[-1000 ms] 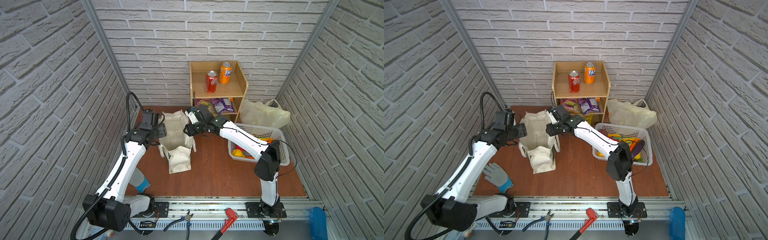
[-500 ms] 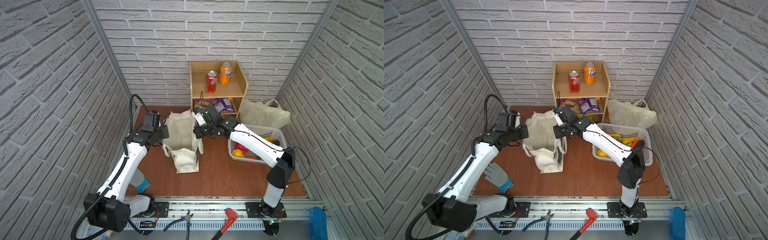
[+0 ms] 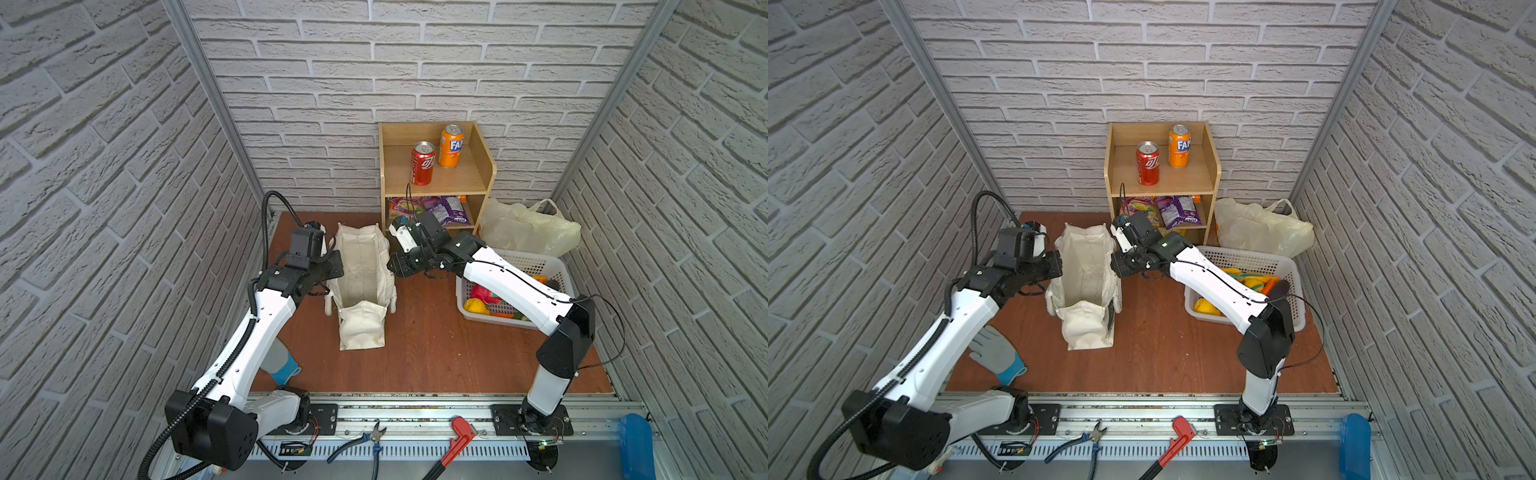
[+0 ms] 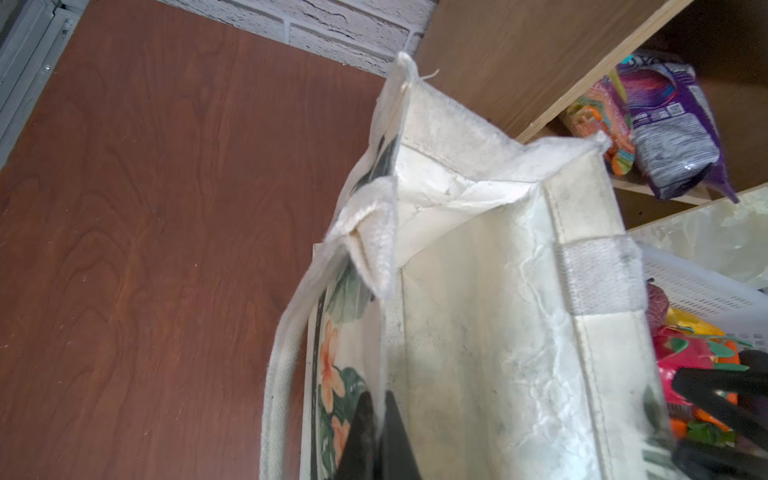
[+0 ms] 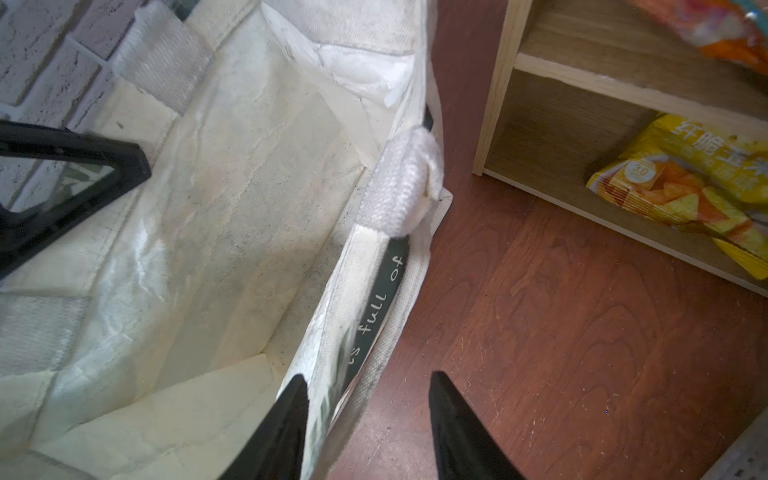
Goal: Place the mixed food into the grocery bags and tie them
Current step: 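Reach the right gripper to the shelf and grasp the red cola can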
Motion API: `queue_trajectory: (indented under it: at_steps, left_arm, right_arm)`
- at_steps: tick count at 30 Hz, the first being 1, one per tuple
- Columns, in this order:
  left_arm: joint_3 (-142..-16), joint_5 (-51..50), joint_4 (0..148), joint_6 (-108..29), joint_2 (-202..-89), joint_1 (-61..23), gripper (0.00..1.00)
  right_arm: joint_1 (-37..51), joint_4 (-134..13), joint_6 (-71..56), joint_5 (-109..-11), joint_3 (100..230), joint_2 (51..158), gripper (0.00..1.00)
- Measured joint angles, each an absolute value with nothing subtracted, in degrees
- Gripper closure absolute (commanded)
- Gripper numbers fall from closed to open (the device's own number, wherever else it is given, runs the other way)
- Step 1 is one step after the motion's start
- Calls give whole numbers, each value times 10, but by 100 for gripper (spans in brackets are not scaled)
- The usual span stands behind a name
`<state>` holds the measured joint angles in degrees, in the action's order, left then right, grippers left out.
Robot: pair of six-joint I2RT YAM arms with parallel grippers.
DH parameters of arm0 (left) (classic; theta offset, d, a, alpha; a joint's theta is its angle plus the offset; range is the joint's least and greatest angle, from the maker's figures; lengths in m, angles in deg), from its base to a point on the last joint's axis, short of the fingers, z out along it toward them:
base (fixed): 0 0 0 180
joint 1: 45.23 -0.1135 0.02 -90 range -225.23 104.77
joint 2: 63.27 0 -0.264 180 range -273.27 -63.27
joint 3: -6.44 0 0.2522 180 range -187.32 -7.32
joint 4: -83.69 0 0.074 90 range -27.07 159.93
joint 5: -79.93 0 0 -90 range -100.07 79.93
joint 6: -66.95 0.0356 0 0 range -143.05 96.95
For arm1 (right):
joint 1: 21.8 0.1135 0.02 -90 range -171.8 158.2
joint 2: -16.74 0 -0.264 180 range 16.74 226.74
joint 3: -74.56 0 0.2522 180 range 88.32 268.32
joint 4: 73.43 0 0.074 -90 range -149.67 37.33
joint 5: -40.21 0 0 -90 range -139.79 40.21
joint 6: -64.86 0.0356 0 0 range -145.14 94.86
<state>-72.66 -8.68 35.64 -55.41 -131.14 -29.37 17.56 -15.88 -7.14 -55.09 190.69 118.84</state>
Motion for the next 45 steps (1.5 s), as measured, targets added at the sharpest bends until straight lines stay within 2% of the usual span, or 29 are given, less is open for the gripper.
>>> queue_trajectory:
  at_steps: [5,8,11,14,32,45]
  left_arm:
    - [-709,-67,386,-557,-1308,-291,100]
    - [-700,-53,400,-557,-1304,-290,100]
    - [-699,-42,408,-557,-1303,-290,100]
    - [-699,-31,413,-556,-1303,-290,100]
    - [-699,22,445,-556,-1331,-290,100]
    - [-698,29,446,-559,-1331,-290,100]
  right_arm:
    - [141,-133,-76,-556,1967,1155,35]
    - [104,-136,-80,-556,2035,1141,25]
    - [72,-150,-88,-546,2093,1136,10]
    - [54,-170,-109,-522,2134,1144,7]
    - [21,-298,-213,-442,2226,1354,4]
    - [8,-349,-211,-437,2286,1402,6]
